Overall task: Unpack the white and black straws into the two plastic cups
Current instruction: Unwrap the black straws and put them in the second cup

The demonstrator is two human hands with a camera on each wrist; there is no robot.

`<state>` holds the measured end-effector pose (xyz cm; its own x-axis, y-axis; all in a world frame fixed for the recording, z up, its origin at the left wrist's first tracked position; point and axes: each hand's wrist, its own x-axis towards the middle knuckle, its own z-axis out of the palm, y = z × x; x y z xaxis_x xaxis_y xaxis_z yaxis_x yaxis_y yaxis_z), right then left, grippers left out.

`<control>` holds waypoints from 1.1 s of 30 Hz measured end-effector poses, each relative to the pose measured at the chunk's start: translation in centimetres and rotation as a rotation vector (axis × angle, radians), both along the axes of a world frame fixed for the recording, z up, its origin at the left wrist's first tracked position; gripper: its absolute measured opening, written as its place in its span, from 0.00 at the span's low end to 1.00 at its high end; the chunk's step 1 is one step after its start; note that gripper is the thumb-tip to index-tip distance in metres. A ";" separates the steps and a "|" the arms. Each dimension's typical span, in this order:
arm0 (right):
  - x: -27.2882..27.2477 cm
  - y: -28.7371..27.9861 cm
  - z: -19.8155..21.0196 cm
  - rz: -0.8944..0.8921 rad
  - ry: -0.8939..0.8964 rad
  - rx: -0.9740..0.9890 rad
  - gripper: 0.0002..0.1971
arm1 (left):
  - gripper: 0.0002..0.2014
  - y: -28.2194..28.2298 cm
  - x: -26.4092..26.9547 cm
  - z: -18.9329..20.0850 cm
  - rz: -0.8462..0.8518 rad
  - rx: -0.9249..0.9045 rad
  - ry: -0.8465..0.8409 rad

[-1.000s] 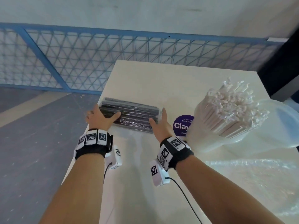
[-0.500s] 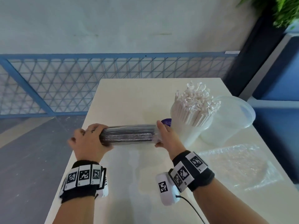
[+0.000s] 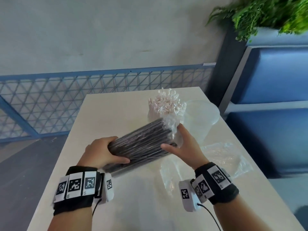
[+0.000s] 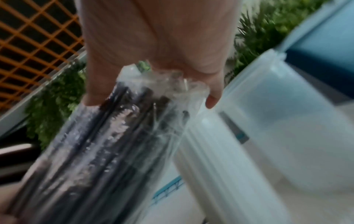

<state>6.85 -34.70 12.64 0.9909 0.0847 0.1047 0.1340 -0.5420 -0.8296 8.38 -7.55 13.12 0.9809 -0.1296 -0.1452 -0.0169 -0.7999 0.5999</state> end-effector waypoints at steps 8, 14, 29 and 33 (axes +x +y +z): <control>-0.6 -8.9 -0.3 -0.149 -0.050 0.023 0.41 | 0.31 -8.5 -0.3 2.2 -0.110 0.008 -0.047; -1.3 -13.6 -0.4 -0.183 -0.046 0.022 0.45 | 0.36 -15.6 -1.5 2.4 -0.205 -0.003 -0.051; -1.4 -18.4 3.1 -0.307 -0.789 -0.048 0.06 | 0.28 -25.2 -3.7 2.0 -0.062 -0.320 -0.236; -0.3 -19.5 3.8 -0.292 -0.789 -0.086 0.04 | 0.27 -26.6 -3.5 1.1 -0.055 -0.381 -0.191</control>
<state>6.51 -54.21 16.45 0.6131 -0.1240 0.7803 0.5020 -0.7015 -0.5059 4.86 -34.13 14.20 0.9756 -0.1920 0.1070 -0.1931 -0.5165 0.8342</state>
